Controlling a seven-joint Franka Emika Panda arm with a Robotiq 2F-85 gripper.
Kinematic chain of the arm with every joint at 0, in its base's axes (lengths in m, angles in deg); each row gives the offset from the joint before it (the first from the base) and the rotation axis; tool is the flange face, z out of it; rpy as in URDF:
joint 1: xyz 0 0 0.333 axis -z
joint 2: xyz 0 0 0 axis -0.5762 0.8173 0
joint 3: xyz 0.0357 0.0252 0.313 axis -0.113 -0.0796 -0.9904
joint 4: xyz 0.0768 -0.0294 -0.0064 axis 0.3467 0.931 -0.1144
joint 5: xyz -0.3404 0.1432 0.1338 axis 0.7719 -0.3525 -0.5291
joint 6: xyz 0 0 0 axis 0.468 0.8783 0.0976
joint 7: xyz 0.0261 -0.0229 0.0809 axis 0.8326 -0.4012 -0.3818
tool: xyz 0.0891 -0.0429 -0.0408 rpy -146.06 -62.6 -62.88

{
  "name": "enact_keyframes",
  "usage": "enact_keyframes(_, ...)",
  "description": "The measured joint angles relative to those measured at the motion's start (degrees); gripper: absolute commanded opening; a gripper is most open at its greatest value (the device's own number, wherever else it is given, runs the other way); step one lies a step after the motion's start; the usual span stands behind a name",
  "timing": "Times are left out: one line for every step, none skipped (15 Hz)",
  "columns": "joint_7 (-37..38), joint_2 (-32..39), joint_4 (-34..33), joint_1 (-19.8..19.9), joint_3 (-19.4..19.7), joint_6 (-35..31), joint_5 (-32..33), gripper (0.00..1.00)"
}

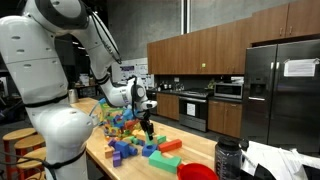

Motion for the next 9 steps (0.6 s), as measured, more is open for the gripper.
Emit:
enact_keyframes(-1.34,-1.09,0.01,0.67,-0.21,1.10,0.00,0.16)
enact_keyframes(-2.39,-2.02,0.01,1.21,-0.46,1.84,0.00,0.16)
enact_keyframes(-3.22,-2.79,0.01,1.68,-0.73,2.34,-0.03,0.16)
enact_keyframes(-3.86,-3.34,0.02,2.00,-0.96,2.56,-0.07,0.16)
enact_keyframes(-4.14,-3.79,0.03,2.26,-1.25,2.62,-0.07,0.16)
enact_keyframes(-4.16,-4.08,0.02,2.44,-1.61,2.62,-0.07,0.16)
enact_keyframes(-4.16,-4.16,0.01,2.56,-2.01,2.61,-0.09,0.16)
enact_keyframes(-4.16,-4.16,0.03,2.60,-2.37,2.61,-0.18,0.16)
enact_keyframes(-4.16,-4.14,0.06,2.60,-2.71,2.61,-0.23,0.16)
